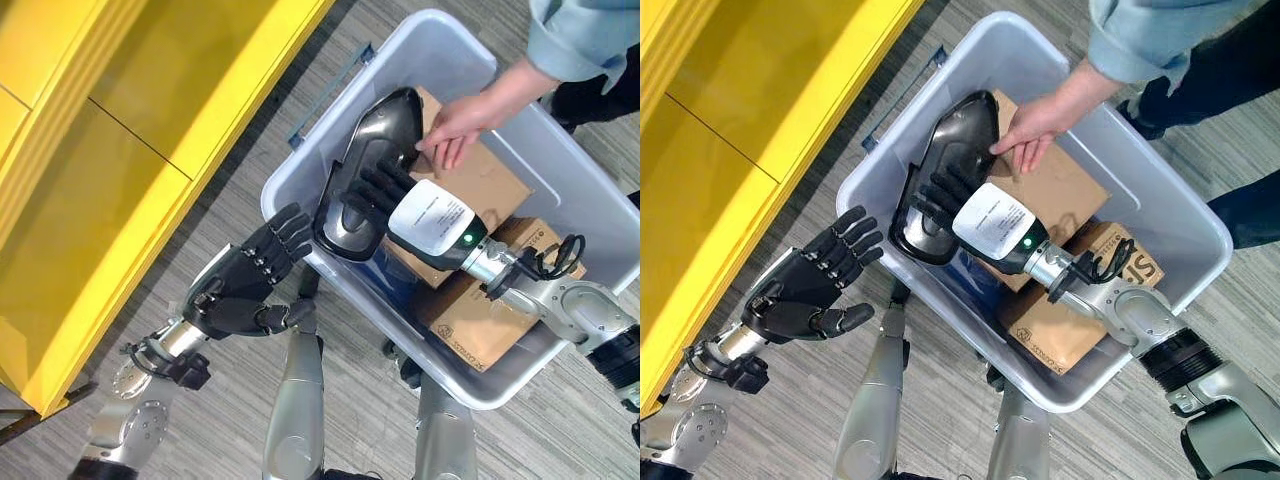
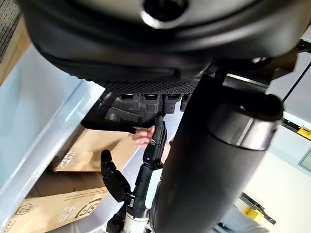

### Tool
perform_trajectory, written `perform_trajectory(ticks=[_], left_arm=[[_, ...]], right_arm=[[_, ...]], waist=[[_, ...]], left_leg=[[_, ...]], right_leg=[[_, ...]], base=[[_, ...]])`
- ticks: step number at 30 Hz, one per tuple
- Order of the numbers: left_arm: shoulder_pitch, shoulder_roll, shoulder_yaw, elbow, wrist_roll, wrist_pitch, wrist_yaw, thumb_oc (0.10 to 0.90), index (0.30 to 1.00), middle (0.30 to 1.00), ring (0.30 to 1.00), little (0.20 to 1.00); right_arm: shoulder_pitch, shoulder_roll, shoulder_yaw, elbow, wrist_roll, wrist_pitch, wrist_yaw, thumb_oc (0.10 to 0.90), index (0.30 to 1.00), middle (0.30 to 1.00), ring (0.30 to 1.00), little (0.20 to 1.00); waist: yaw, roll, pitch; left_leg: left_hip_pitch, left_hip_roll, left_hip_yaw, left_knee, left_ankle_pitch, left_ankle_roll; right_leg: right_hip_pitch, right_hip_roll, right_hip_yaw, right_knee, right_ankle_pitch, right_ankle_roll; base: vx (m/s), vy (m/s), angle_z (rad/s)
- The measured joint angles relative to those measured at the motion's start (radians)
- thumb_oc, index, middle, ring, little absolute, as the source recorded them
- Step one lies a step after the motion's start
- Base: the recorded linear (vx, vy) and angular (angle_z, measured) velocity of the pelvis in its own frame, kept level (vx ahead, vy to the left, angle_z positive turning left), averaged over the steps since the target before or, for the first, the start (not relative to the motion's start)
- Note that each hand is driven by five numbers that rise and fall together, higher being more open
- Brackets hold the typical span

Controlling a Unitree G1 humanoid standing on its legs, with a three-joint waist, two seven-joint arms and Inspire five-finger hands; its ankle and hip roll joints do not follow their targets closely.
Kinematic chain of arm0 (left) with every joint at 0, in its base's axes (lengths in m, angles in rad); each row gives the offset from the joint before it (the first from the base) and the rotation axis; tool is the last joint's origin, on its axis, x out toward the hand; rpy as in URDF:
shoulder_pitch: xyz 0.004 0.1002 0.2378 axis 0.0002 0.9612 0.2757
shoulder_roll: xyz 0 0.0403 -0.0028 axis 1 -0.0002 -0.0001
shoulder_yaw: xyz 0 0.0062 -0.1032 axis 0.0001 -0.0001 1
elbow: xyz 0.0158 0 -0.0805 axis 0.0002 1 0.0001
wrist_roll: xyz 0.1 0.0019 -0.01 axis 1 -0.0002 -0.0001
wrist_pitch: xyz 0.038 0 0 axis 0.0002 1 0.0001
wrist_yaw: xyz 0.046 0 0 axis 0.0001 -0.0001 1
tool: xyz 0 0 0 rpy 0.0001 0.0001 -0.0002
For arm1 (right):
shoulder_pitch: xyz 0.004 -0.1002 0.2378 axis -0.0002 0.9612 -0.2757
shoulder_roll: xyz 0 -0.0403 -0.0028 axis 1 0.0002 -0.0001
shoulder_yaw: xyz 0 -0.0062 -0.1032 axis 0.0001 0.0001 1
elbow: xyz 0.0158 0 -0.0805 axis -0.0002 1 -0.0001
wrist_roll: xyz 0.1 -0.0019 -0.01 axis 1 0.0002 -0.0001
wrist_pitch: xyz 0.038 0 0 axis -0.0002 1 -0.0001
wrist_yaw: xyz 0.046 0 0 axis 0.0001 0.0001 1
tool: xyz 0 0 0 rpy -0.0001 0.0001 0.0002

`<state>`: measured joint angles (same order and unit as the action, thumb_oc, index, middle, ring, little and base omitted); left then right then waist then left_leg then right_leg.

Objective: Move parts from the plastic box to the shelf.

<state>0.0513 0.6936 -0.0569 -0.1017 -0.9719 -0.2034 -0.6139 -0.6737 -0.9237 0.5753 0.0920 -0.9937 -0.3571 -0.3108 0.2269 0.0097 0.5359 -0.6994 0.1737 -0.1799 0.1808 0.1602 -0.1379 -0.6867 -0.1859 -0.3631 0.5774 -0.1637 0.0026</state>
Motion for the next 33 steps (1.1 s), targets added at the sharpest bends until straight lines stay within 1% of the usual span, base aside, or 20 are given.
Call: perform_trajectory(ticks=[1,4,5,7,11,13,17,19,23,31,33], left_arm=[[0.001,0.000,-0.003,0.000,0.004,0.000,0.003,0.900,1.000,1.000,1.000,1.000],[0.001,0.006,-0.025,-0.001,0.006,-0.002,0.016,0.900,1.000,1.000,1.000,1.000],[-0.003,0.007,-0.034,-0.001,0.007,-0.001,0.019,0.900,1.000,1.000,1.000,1.000],[-0.003,0.007,-0.038,0.001,0.007,-0.001,0.021,0.900,1.000,1.000,1.000,1.000],[-0.006,0.021,-0.045,0.001,0.006,-0.005,0.023,0.900,1.000,1.000,1.000,1.000],[-0.003,0.039,-0.055,0.001,0.006,-0.016,0.023,0.900,1.000,1.000,1.000,1.000],[-0.011,0.039,-0.055,0.001,0.006,-0.018,0.023,0.900,1.000,1.000,1.000,1.000],[-0.025,0.039,-0.056,0.001,0.005,-0.018,0.023,0.900,1.000,1.000,1.000,1.000],[-0.032,0.039,-0.056,0.000,0.004,-0.018,0.023,0.900,1.000,1.000,1.000,1.000],[-0.033,0.039,-0.056,-0.001,0.004,-0.016,0.021,0.900,1.000,1.000,1.000,1.000],[-0.036,0.039,-0.055,-0.002,0.004,-0.016,0.018,0.900,1.000,1.000,1.000,1.000]], right_arm=[[-0.003,0.001,0.008,0.001,-0.010,0.005,0.000,0.900,1.000,1.000,1.000,1.000],[-0.004,0.002,0.032,0.003,-0.025,0.020,0.000,0.900,1.000,1.000,1.000,1.000],[-0.005,0.009,0.041,0.006,-0.026,0.036,-0.001,0.900,1.000,1.000,1.000,1.000],[-0.006,0.019,0.043,0.029,-0.026,0.058,-0.013,0.900,1.000,1.000,1.000,1.000],[-0.001,0.032,0.042,0.085,-0.024,0.143,-0.050,0.900,1.000,1.000,1.000,1.000],[0.013,0.046,0.031,0.091,-0.024,0.166,-0.072,0.900,1.000,1.000,1.000,1.000],[0.021,0.050,0.031,0.077,-0.027,0.175,-0.092,0.900,1.000,1.000,1.000,1.000],[0.028,0.054,0.035,0.071,-0.027,0.178,-0.096,0.900,1.000,1.000,1.000,1.000],[0.032,0.054,0.035,0.071,-0.027,0.186,-0.106,0.900,1.000,1.000,1.000,1.000],[0.038,0.055,0.035,0.071,-0.024,0.195,-0.125,0.900,1.000,1.000,1.000,1.000],[0.038,0.059,0.030,0.069,-0.022,0.213,-0.126,0.900,1.000,1.000,1.000,1.000]], waist=[[-0.003,-0.001,0.000],[-0.003,-0.008,0.001],[-0.002,-0.013,0.001],[-0.003,-0.014,0.001],[-0.010,-0.014,0.001],[-0.024,-0.014,0.001],[-0.040,-0.014,0.000],[-0.045,-0.014,0.000],[-0.051,-0.014,0.000],[-0.054,-0.013,0.000],[-0.053,-0.011,0.000]], left_leg=[[-0.012,-0.001,0.000,0.006,0.000,-0.001],[-0.042,-0.002,-0.011,0.025,0.001,-0.001],[-0.082,-0.002,-0.020,0.041,0.001,-0.001],[-0.098,-0.002,-0.021,0.047,0.002,-0.001],[-0.109,-0.003,-0.022,0.057,0.001,-0.002],[-0.111,-0.003,-0.022,0.057,0.001,-0.002],[-0.127,-0.004,-0.014,0.057,0.001,-0.001],[-0.131,-0.004,-0.005,0.058,0.001,-0.001],[-0.131,-0.006,0.000,0.058,-0.002,0.001],[-0.123,-0.015,0.010,0.059,-0.004,0.000],[-0.128,-0.016,0.013,0.065,-0.005,0.000]], right_leg=[[-0.012,-0.003,0.001,0.015,-0.013,0.000],[-0.045,-0.003,0.003,0.048,-0.015,-0.010],[-0.084,-0.006,-0.001,0.075,-0.024,-0.020],[-0.102,-0.009,-0.001,0.087,-0.024,-0.021],[-0.110,-0.009,0.000,0.091,-0.024,-0.023],[-0.113,-0.010,0.002,0.086,-0.024,-0.022],[-0.135,-0.010,0.013,0.089,-0.030,-0.014],[-0.146,-0.011,0.019,0.096,-0.026,-0.022],[-0.146,-0.013,0.022,0.096,-0.026,-0.022],[-0.146,-0.023,0.034,0.100,-0.026,-0.022],[-0.151,-0.024,0.039,0.101,-0.020,-0.023]], base=[[-0.01,-0.055,0.10],[-0.01,-0.032,0.09],[0.00,-0.016,0.06],[0.00,-0.008,0.03],[0.00,0.000,0.00],[0.00,0.000,0.00],[0.00,0.039,-0.02],[0.01,0.017,-0.02],[0.00,0.000,0.00],[-0.01,0.012,0.00],[-0.03,0.059,-0.03]])
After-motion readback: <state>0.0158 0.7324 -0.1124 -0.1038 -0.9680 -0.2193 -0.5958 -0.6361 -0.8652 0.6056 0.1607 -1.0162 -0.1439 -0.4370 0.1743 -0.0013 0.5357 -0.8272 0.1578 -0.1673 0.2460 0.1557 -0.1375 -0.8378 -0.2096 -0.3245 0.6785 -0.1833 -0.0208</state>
